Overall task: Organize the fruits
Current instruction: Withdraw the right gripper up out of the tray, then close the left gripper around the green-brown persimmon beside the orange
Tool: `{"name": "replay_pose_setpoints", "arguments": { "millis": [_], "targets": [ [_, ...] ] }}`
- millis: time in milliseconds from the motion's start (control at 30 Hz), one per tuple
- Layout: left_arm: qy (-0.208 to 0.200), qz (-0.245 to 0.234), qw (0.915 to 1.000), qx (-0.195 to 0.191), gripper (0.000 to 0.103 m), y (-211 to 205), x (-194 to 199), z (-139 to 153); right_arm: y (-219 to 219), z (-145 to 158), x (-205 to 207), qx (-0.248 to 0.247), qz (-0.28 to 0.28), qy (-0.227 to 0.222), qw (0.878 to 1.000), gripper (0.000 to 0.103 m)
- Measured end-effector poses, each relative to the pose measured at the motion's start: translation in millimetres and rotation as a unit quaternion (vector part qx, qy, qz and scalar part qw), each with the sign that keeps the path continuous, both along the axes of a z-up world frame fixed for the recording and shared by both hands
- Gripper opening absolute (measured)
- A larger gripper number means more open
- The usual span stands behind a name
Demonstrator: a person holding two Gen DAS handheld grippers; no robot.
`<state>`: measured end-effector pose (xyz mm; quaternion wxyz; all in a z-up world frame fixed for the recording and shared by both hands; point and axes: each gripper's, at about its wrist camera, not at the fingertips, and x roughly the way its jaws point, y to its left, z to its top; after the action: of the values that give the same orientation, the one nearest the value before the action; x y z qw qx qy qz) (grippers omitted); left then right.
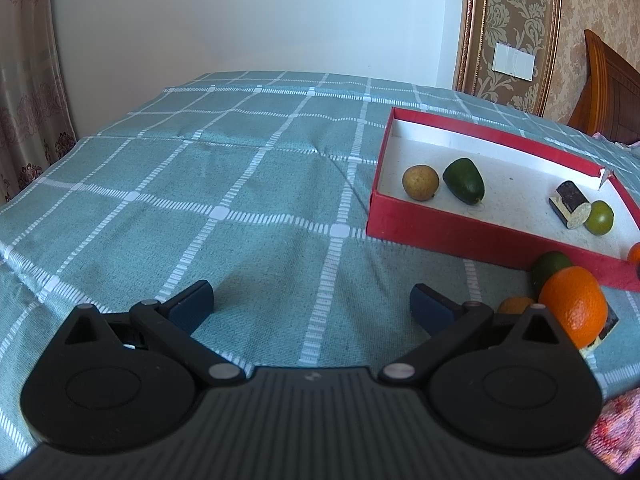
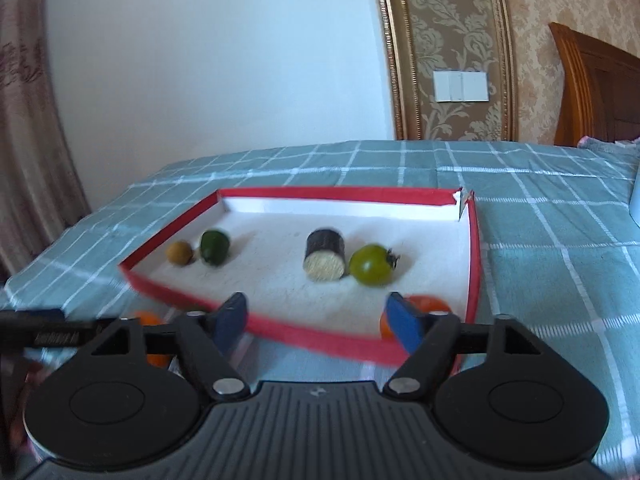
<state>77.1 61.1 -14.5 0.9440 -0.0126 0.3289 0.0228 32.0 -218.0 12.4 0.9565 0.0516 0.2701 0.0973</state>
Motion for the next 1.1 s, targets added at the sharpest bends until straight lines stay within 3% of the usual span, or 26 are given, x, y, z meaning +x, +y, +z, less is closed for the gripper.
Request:
{"name": "replay_pose_setpoints", "arguments": {
  "millis": [233, 333, 467, 700, 733, 800, 933, 1100],
  "targets": [
    [0.001, 0.0, 1.0, 0.003, 0.103, -0.5, -0.1, 0.1, 3.7, -9.5, -31.3, -0.047, 0.024, -0.016, 0.998, 0.083],
    [0.001, 0.0, 1.0, 0.001, 0.103, -0.6, -0.1, 0.1, 7.2, -18.4, -31.2, -0.073, 0.029, 0.003, 0.997, 0.083],
    [-0.013, -0.003, 0.9993, -0.036, 0.103, 9.1, -4.4, 1.5, 6.7, -26.3, -20.9, -0.068, 0.035, 0.048, 0.996, 0.083],
    [-0.034, -0.052, 0.9939, -0.091, 0.103, 12.6, -40.8, 9.4, 8.7, -28.4, -21.4, -0.075, 0.038, 0.052, 0.995, 0.088],
    [-0.037, -0.066, 0.9927, -0.094, 0.103, 8.2, -45.7, 10.7, 9.1, -28.6, -20.7, -0.077, 0.037, 0.054, 0.995, 0.095],
    [-0.038, -0.092, 0.992, -0.078, 0.103, -5.2, -51.8, 12.7, 7.2, -29.7, -18.1, -0.074, 0.026, 0.062, 0.995, 0.102],
    [-0.064, -0.121, 0.9903, -0.02, 0.103, -31.2, -61.9, 17.5, 7.1, -29.3, -18.0, -0.074, 0.026, 0.062, 0.995, 0.102],
    [-0.093, -0.143, 0.9851, 0.02, 0.103, -48.4, -75.8, 20.7, 7.3, -29.3, -17.8, -0.075, 0.026, 0.062, 0.995, 0.102]
  ]
}}
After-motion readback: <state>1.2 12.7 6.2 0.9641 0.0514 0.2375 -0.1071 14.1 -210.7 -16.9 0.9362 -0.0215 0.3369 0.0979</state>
